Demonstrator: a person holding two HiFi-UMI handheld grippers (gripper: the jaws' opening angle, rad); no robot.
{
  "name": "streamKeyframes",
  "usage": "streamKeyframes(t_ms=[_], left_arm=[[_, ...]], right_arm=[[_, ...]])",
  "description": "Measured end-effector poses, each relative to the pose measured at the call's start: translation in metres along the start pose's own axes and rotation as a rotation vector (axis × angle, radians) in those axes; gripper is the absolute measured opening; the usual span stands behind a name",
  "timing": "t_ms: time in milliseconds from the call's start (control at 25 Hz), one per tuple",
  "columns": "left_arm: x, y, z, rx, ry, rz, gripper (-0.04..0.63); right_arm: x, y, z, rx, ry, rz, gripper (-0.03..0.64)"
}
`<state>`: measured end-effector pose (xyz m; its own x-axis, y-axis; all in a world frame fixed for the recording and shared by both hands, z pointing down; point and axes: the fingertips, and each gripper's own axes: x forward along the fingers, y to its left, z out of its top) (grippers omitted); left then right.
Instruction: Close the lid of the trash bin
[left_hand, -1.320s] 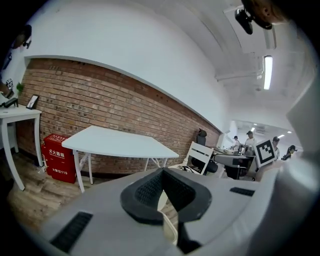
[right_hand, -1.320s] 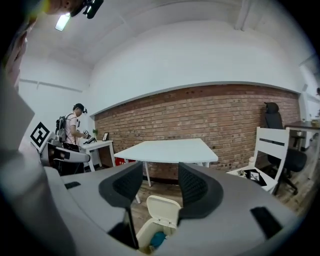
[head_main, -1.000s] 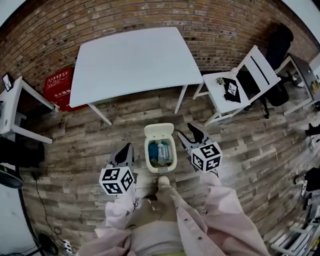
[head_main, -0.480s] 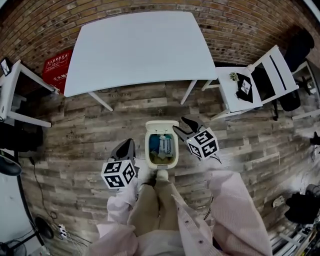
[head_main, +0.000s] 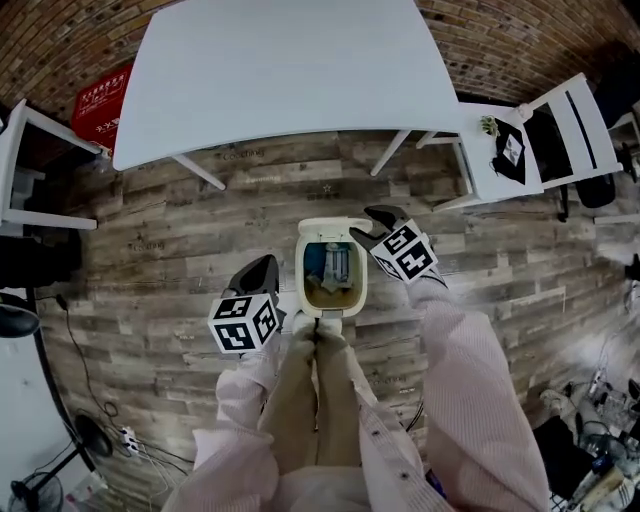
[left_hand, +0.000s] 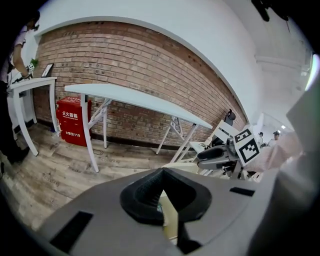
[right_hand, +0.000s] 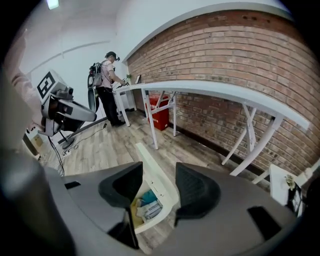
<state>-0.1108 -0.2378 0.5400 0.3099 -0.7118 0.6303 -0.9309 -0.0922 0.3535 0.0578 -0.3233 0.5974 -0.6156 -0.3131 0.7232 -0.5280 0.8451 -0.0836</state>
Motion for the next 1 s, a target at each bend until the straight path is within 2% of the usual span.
streamKeyframes(t_ms=[240, 400, 1000], left_arm=[[0.019, 0.006, -0.015, -0.002, 0.063, -0.018, -0.006], [0.027, 0.004, -0.021, -0.002, 0.086, -0.033, -0.006], [0.027, -0.004, -0.038, 0.016, 0.134, -0.087, -0.006]], right_arm=[[0.026, 0.000, -0.020, -0.064, 0.114, 0.041, 0.210], [0.032, 0.005, -0.023, -0.098, 0.150, 0.068, 0.210], [0.023, 0.031, -0.035, -0.073, 0.167, 0.087, 0.210]])
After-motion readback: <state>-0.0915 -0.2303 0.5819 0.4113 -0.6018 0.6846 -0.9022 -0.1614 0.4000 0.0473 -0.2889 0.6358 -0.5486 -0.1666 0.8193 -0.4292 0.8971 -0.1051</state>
